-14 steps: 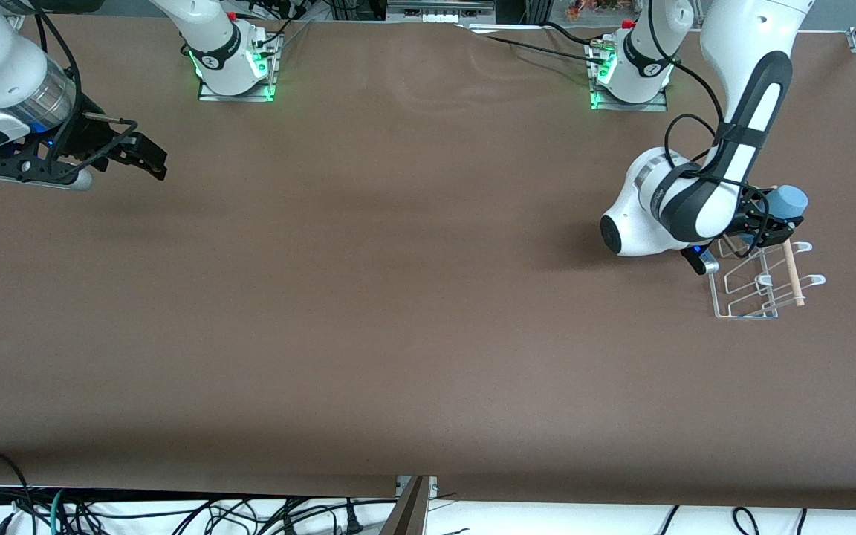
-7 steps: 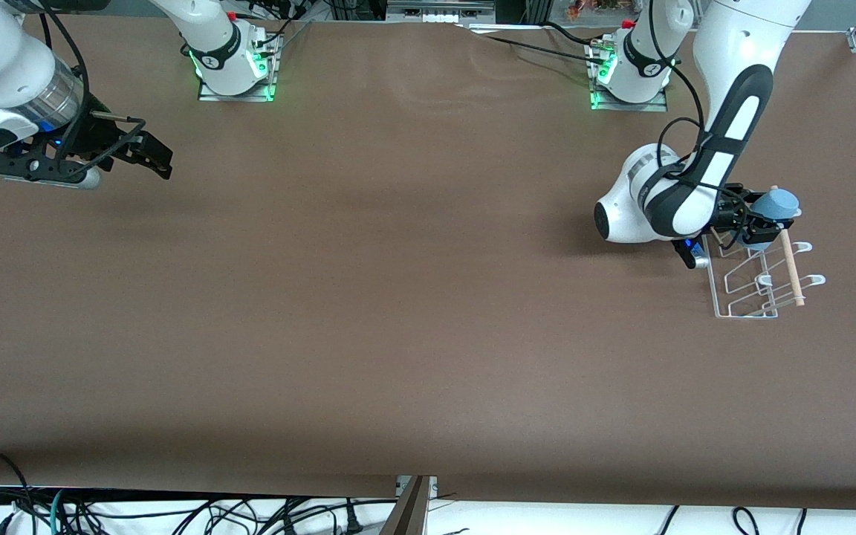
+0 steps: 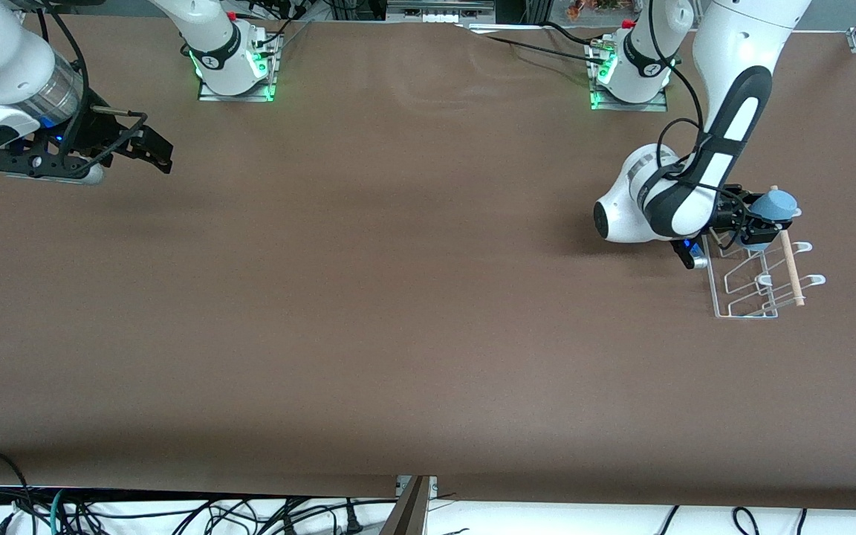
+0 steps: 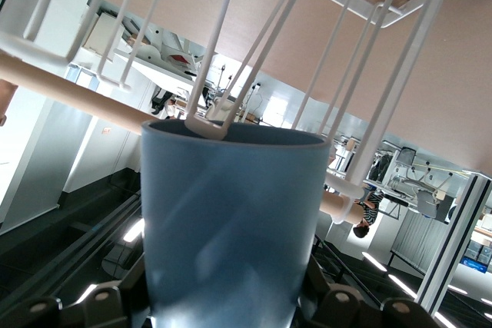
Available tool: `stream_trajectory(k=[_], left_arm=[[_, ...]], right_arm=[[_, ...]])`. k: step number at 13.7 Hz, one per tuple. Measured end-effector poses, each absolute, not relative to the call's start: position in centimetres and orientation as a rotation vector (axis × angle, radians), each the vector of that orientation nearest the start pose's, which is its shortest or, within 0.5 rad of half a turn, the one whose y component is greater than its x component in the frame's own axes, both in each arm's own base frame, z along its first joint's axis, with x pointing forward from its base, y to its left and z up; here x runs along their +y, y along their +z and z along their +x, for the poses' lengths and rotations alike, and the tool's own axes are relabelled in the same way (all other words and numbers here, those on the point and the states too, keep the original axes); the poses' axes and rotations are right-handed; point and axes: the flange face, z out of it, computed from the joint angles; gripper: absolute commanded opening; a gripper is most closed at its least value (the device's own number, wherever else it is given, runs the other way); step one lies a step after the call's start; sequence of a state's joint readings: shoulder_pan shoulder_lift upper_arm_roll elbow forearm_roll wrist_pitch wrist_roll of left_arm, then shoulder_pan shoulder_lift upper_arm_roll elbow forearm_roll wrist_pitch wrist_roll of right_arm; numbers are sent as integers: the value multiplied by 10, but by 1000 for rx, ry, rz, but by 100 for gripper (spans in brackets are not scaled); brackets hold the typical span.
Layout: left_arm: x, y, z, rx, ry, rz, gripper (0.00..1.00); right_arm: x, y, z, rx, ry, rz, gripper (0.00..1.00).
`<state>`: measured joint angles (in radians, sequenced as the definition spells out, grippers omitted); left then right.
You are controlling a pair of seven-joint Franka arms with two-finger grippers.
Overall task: Transfer cup to left arm and place on rack
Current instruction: 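Carry the cup with the left gripper over the wire rack, then lower the cup onto a rack hook and open the left gripper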
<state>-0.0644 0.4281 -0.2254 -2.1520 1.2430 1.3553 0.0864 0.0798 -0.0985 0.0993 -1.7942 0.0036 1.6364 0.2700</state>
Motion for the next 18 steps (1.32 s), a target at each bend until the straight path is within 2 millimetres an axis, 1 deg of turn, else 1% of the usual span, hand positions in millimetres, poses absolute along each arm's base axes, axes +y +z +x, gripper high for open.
stream_trajectory(k=[4, 6, 8, 9, 11, 13, 14, 17, 18], left_arm=[[-25, 225, 493, 857, 953, -1510, 100], [-25, 226, 494, 855, 948, -1512, 100], [-26, 232, 501, 830, 933, -1545, 100], [-27, 239, 508, 802, 937, -1603, 100], [-32, 262, 523, 728, 937, -1770, 100], [-39, 293, 537, 645, 927, -1964, 100], [-39, 311, 543, 596, 921, -2070, 100], [-24, 364, 566, 438, 891, -2367, 100], [-22, 380, 574, 401, 867, -2454, 100]], right_arm=[[98, 590, 515, 130, 69, -3155, 99], [107, 601, 515, 99, 32, -3152, 99], [117, 606, 514, 69, 16, -3151, 99], [119, 606, 514, 64, 16, -3151, 99], [122, 607, 516, 57, 12, -3151, 99], [123, 608, 518, 54, 7, -3149, 99], [122, 608, 519, 56, 7, -3149, 99], [115, 606, 523, 77, 12, -3147, 99], [113, 605, 524, 83, 16, -3147, 99]])
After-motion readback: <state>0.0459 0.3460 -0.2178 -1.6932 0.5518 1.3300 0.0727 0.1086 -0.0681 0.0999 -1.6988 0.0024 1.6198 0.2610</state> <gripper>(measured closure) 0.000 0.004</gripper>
